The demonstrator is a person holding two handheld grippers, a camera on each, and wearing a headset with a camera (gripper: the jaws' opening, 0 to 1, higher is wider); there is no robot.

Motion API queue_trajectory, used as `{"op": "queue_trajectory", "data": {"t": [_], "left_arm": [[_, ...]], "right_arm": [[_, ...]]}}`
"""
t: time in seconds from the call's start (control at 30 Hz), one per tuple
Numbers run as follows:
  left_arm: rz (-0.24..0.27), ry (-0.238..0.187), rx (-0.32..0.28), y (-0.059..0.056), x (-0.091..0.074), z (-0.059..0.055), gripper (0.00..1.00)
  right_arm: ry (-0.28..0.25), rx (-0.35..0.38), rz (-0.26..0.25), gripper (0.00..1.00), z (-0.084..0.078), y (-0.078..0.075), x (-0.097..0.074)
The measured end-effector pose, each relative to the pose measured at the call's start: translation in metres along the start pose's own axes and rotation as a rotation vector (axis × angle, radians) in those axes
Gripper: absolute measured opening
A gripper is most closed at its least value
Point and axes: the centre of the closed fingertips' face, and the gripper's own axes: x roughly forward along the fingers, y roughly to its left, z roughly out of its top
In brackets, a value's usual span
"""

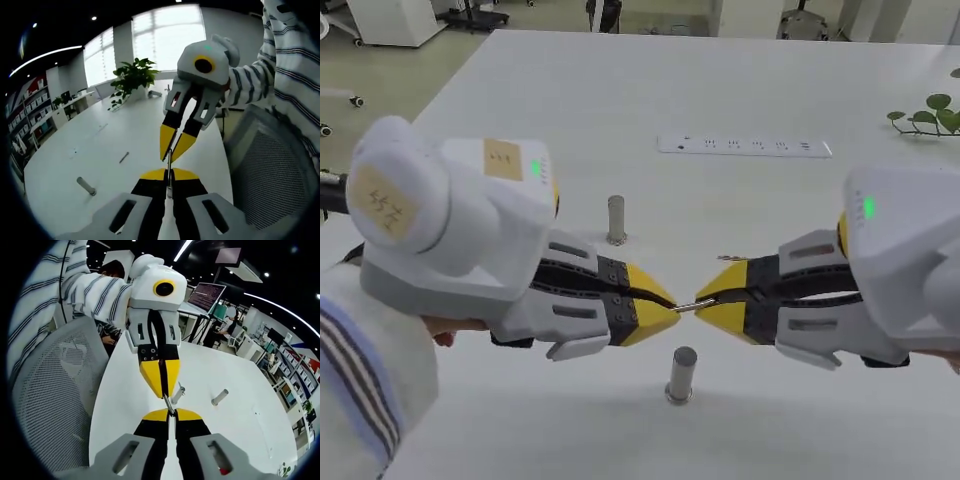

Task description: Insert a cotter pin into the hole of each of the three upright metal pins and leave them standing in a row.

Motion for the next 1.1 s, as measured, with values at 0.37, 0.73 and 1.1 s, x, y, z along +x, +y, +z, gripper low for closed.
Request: {"op": "queue_trajectory", "data": {"t": [0.37, 0.73, 1.1], "left_arm": [[-0.006, 0.005, -0.03, 0.001, 0.001, -0.002, 0.02], [-0.004, 0.021, -0.026, 0.001, 0.004, -0.007, 0.06], [-0.017, 0.064, -0.06, -0.004, 0.012, -0.02, 0.12]], "right_arm": [[-0.002, 0.027, 0.037, 0.0, -0.003, 0.008, 0.001], [-0.001, 0.048, 0.032, 0.0, -0.009, 0.009, -0.002], [0.027, 0.093, -0.001, 0.0, -0.031, 0.004, -0.009]]}}
